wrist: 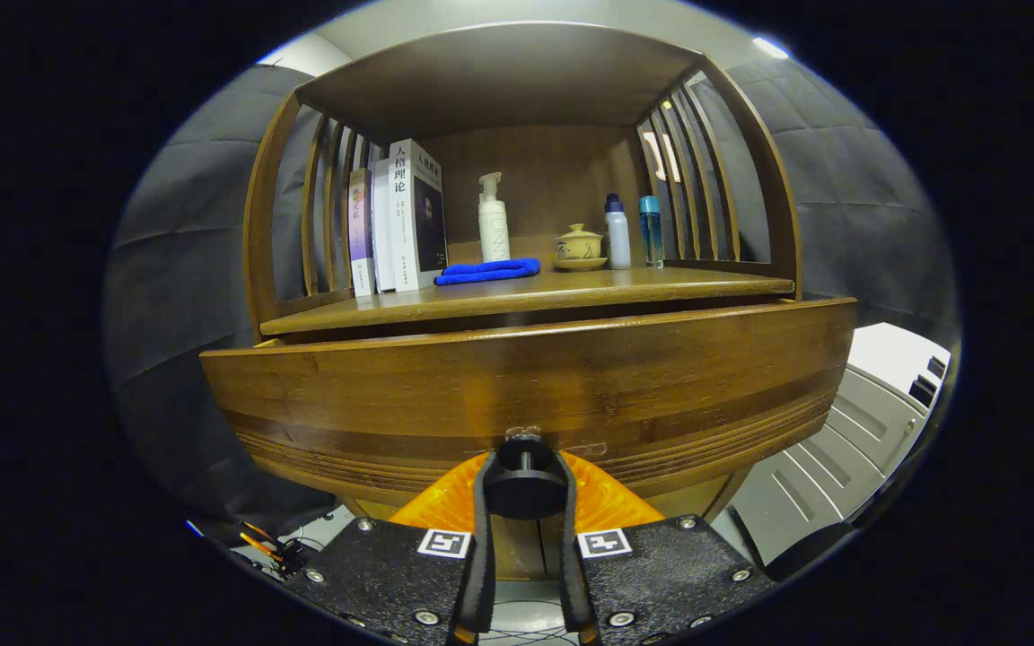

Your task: Pull open the drawer, take out the items inside it, and place them on the countertop above the cabinet.

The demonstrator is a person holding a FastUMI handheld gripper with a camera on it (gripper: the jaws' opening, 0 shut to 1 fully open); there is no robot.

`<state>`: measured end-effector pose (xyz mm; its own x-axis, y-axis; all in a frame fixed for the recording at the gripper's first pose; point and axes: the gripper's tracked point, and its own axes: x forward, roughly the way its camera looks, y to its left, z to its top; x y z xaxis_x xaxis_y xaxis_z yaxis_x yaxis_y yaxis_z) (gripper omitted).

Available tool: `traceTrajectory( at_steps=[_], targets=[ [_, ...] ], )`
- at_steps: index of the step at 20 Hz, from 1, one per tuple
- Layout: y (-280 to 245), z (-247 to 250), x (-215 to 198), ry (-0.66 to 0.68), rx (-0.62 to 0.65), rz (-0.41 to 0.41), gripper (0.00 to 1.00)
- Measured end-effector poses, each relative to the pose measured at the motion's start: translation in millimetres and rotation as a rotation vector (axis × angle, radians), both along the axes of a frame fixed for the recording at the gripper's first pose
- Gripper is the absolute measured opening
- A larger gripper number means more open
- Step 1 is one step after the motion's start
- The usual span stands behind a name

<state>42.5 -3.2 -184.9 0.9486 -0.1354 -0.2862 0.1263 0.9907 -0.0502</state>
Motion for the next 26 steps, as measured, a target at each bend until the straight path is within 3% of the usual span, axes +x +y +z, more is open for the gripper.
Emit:
traceTrajectory(
  at_steps=[10,18,23,26],
  targets=[
    [7.9,-1.3,-50.3,0.031,0.027,-0.012,0.29],
    [10.1,-2.9,-60.5,0.042,0.019,0.001,0.29],
    [10.0,-2.1,-61.5,0.088,0.058,-0.002,0.42],
    [6.2,33.2,-61.6,0.03,0.075,0.009,0.51]
  ],
)
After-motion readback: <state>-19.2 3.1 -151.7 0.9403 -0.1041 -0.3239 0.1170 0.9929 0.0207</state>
